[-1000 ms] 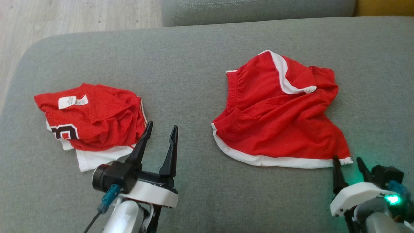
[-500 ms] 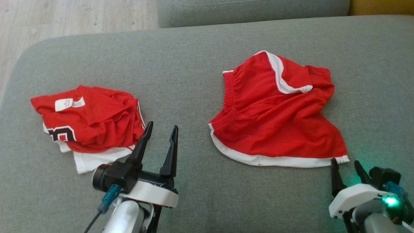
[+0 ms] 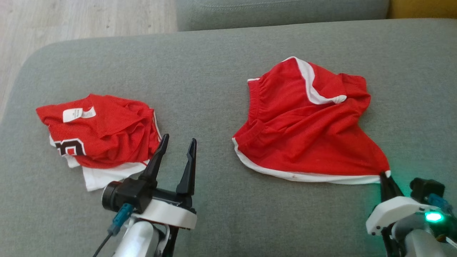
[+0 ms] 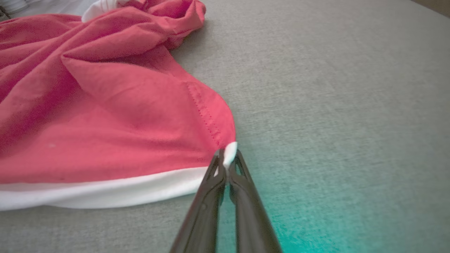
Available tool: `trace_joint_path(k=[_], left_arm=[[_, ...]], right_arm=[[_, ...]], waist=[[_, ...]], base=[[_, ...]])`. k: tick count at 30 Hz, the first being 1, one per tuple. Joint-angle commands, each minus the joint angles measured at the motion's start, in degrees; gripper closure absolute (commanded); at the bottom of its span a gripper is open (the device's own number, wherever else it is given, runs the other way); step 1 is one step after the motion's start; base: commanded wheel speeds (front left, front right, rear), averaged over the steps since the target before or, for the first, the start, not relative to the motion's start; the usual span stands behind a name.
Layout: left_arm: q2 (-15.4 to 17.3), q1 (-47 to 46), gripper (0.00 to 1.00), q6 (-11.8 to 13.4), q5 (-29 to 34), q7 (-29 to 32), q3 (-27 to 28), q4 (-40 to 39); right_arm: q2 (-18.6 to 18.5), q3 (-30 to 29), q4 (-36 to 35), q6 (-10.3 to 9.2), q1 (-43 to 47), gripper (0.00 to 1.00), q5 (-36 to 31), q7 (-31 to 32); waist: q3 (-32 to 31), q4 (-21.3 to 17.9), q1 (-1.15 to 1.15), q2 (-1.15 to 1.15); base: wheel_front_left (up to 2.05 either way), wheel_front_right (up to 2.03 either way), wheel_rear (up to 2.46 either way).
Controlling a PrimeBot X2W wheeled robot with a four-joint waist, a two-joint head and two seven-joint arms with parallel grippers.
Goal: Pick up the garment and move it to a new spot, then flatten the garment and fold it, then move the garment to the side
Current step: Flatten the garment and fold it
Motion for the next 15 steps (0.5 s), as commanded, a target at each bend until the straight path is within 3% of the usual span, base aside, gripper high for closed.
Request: trace_joint_path(k=[1, 9, 15], left_arm=[[-0.1, -1.7, 0.0, -0.4, 0.4, -0.5, 1.4, -1.2], [1.1, -4.3, 0.0, -3.1, 3.0, 2.6, -7.3, 3.3], [2.0, -8.3, 0.0, -3.6, 4.5, 5.2, -11.5, 7.5]], right_arm=[[-0.4, 0.2, -1.9, 0.37, -1.1, 1.0, -0.9, -0.7], [-0.4, -1.1, -4.6, 0.37, -0.8, 1.0, -1.5, 0.1], [-0.4, 0.6, -5.8, 0.37, -0.8, 1.0, -0.5, 0.7]], waist=[[-0.5, -0.6, 0.0, 0.0], [-1.0, -2.3, 0.0, 0.0], [-0.2, -3.6, 0.0, 0.0]], base=[[0.0, 0.0, 0.0], [0.0, 0.0, 0.0], [0.0, 0.0, 0.0]])
